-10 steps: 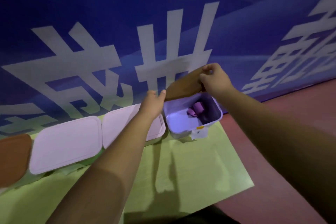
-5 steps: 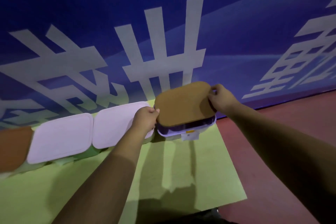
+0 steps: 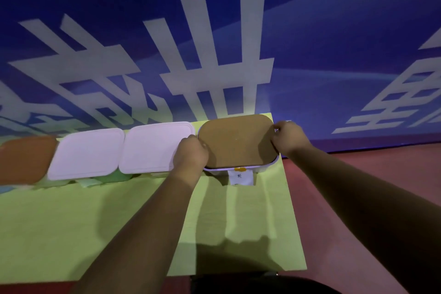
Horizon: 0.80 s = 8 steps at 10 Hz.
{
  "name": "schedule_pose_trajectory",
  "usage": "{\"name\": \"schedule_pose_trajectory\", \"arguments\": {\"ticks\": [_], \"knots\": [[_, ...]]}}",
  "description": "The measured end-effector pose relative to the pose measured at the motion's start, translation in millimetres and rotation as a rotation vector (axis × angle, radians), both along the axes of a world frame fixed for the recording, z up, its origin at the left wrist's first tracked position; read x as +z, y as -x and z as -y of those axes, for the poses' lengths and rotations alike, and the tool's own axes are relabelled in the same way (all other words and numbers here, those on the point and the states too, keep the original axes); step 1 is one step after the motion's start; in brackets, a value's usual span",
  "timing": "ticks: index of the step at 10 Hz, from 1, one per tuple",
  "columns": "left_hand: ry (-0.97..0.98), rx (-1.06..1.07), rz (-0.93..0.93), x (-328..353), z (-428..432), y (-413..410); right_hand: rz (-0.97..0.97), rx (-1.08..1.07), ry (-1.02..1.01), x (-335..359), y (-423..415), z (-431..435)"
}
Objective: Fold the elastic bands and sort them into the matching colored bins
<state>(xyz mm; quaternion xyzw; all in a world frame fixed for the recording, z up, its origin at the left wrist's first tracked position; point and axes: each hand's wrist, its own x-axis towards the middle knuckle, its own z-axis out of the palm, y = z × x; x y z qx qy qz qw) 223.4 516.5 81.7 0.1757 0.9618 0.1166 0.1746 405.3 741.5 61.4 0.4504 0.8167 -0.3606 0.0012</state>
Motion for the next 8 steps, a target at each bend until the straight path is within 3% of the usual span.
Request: {"name": "schedule_pose_trajectory", "arguments": {"ticks": [6,8], "knots": [[0.038,0.002,-0.038,11.5,10.4,-8.6,0.069,-0.015,-0.038,22.3,1.0,10.3],[-0.125,-0.027,0.015,31.5,14.9,-1.8,0.068,-0.07,-0.023,46.7,6.7,6.5]]}}
